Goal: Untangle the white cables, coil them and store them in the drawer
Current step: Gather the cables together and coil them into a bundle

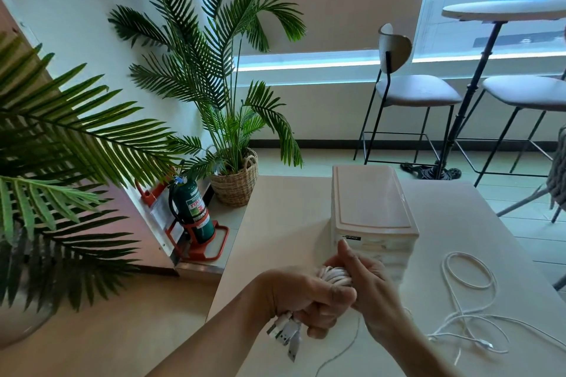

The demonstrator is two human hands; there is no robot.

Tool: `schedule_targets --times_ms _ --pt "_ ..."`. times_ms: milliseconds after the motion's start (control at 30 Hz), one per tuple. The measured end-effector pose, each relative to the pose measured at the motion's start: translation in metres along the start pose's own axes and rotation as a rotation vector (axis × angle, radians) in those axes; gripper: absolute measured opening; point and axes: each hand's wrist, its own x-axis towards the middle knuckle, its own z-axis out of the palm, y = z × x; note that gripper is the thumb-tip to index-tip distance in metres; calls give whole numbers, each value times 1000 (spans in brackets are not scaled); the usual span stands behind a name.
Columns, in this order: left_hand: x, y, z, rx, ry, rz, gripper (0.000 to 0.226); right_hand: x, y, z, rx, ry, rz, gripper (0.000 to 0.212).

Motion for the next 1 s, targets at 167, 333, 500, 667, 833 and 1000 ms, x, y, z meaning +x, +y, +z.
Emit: schedule_targets --times_ms 167,333,500,667,833,1000 --pt "3 -4 6 -19 -12 60 39 2 8 4 16 190 16 48" --pt "10 -7 18 -132 23 120 58 8 8 4 35 214 53 56" --pt "24 -6 21 -249 162 148 81 18 5 1 150 237 98 40" --pt "30 -8 22 -334 353 180 76 20 -4 1 165 256 115 41" --pt "32 0 33 -279 619 180 69 26 -2 -6 177 221 86 49" --pt "37 0 39 -222 817 188 66 28 -3 -7 190 229 80 59"
